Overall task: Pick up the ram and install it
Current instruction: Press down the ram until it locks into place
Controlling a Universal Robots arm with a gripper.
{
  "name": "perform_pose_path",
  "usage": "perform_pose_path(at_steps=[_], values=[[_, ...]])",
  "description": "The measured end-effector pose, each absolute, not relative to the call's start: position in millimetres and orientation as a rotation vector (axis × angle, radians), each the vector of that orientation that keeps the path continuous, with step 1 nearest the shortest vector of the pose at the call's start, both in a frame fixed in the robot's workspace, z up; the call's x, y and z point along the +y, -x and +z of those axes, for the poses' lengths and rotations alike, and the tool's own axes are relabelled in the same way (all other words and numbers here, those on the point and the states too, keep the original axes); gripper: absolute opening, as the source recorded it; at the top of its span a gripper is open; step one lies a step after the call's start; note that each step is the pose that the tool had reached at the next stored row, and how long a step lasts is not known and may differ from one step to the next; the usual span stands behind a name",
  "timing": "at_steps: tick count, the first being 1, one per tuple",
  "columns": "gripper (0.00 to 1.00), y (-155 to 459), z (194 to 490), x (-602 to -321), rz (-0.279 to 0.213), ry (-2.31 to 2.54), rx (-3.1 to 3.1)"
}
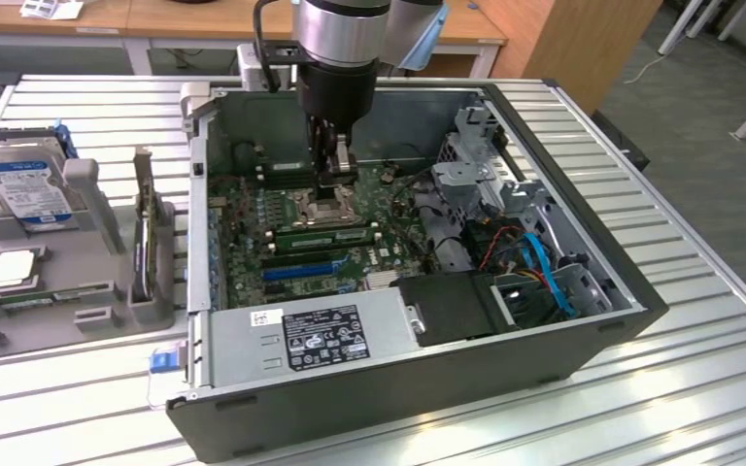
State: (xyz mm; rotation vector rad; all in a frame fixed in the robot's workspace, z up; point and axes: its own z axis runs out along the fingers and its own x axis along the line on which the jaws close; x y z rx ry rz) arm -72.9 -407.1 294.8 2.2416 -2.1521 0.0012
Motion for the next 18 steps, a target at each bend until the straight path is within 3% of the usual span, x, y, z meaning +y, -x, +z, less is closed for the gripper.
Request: perform_pose_path(at_steps=[5, 10, 18], values=[[0.11, 72.9, 294.8, -407.1, 0.001, -2.242, -2.152], [0.29, 70.0, 294.9, -407.1, 0.001, -2.242, -2.152], [0.28, 65.0, 294.8, -407.1, 0.001, -2.242, -2.152]])
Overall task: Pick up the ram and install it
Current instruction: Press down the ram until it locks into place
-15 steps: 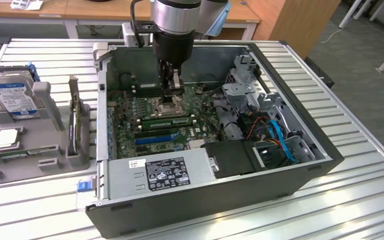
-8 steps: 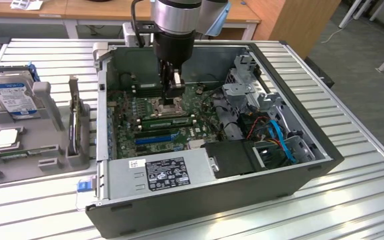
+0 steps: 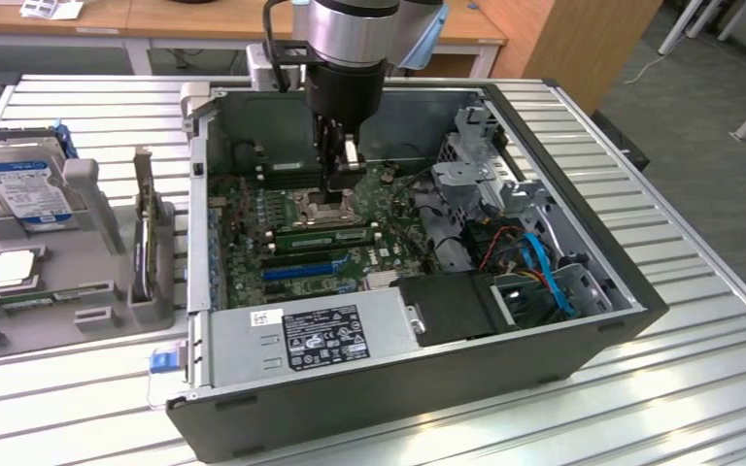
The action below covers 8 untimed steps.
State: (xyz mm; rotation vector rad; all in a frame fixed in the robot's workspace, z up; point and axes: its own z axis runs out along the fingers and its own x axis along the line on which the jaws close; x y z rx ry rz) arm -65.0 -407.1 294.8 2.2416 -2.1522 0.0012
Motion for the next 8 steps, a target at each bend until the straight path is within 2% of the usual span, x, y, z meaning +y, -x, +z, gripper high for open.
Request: perform_pose_path(at_steps=[1, 3, 8], values=[[0.28, 65, 295, -407, 0.001, -2.242, -2.152], [0.15, 65, 295, -407, 0.001, -2.242, -2.152], [0.11, 51, 295, -407, 0.000, -2.243, -2.152]])
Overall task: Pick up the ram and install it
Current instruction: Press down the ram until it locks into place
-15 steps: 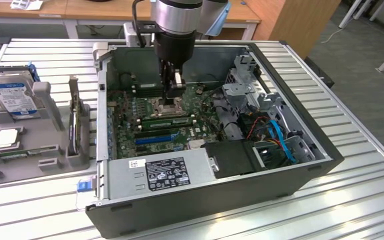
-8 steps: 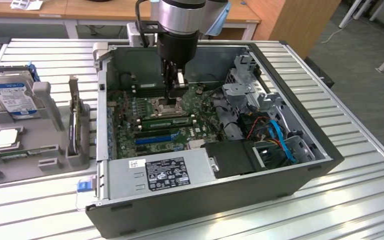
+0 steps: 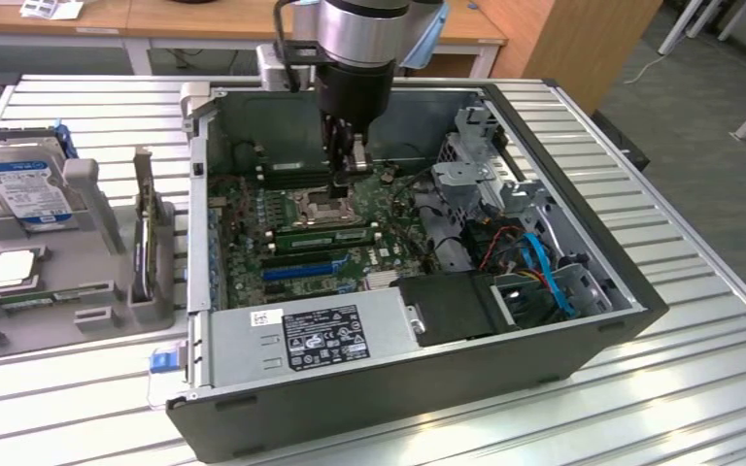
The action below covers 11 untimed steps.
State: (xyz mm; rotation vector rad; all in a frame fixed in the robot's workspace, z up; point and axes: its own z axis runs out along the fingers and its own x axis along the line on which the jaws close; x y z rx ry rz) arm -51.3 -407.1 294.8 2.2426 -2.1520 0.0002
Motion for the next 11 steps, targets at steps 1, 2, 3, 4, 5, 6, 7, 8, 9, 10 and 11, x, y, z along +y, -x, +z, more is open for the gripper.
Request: perform_pose_path(at_steps=[1, 2, 3, 4, 5, 6, 7, 8, 9, 10, 11], values=[[0.11, 46, 295, -407, 0.000, -2.243, -2.152], [0.11, 42, 295, -407, -0.001, -2.244, -2.152], [0.11, 37, 295, -407, -0.001, -2.244, -2.151], [0.11, 33, 295, -407, -0.001, -2.245, -2.151], [0.11, 28, 295, -407, -0.002, -2.245, -2.151], [0.11, 24, 295, -407, -0.002, -2.246, -2.150], [0.11, 19, 295, -407, -0.002, -2.246, -2.150], [0.11, 15, 295, -407, -0.003, -2.247, -2.150], [0.11, 10, 295, -407, -0.003, -2.248, -2.149], [0.11, 6, 295, -407, -0.003, -2.248, -2.149], [0.11, 3, 295, -407, -0.003, -2.249, -2.148]])
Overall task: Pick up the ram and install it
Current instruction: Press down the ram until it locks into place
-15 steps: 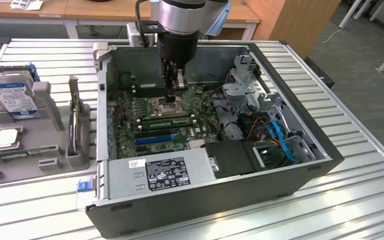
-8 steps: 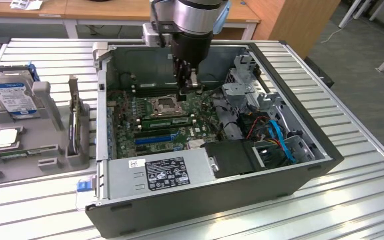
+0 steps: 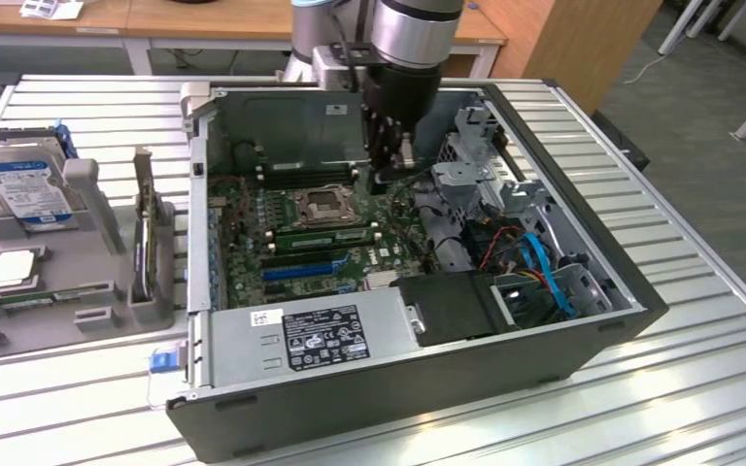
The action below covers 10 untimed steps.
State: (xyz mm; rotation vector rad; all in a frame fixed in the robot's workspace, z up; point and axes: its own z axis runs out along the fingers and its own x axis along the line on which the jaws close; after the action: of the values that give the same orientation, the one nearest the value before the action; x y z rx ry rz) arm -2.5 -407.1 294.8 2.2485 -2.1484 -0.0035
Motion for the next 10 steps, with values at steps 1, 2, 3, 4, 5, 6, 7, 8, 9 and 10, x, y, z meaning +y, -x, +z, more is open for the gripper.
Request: perform_pose_path(at_steps=[1, 2, 3, 4, 5, 6, 7, 8, 9, 10], values=[[0.11, 2, 295, -407, -0.004, -2.249, -2.147], [0.11, 2, 295, -407, -0.004, -2.249, -2.148], [0.11, 2, 294, -407, -0.004, -2.249, -2.148], [0.11, 2, 292, -407, -0.004, -2.249, -2.148], [0.11, 2, 291, -407, -0.003, -2.248, -2.148], [0.11, 2, 289, -407, -0.003, -2.248, -2.148], [0.11, 3, 287, -407, -0.003, -2.248, -2.148], [0.11, 3, 285, -407, -0.002, -2.248, -2.148], [0.11, 4, 284, -407, -0.002, -2.247, -2.148], [0.11, 4, 282, -407, -0.002, -2.247, -2.148]])
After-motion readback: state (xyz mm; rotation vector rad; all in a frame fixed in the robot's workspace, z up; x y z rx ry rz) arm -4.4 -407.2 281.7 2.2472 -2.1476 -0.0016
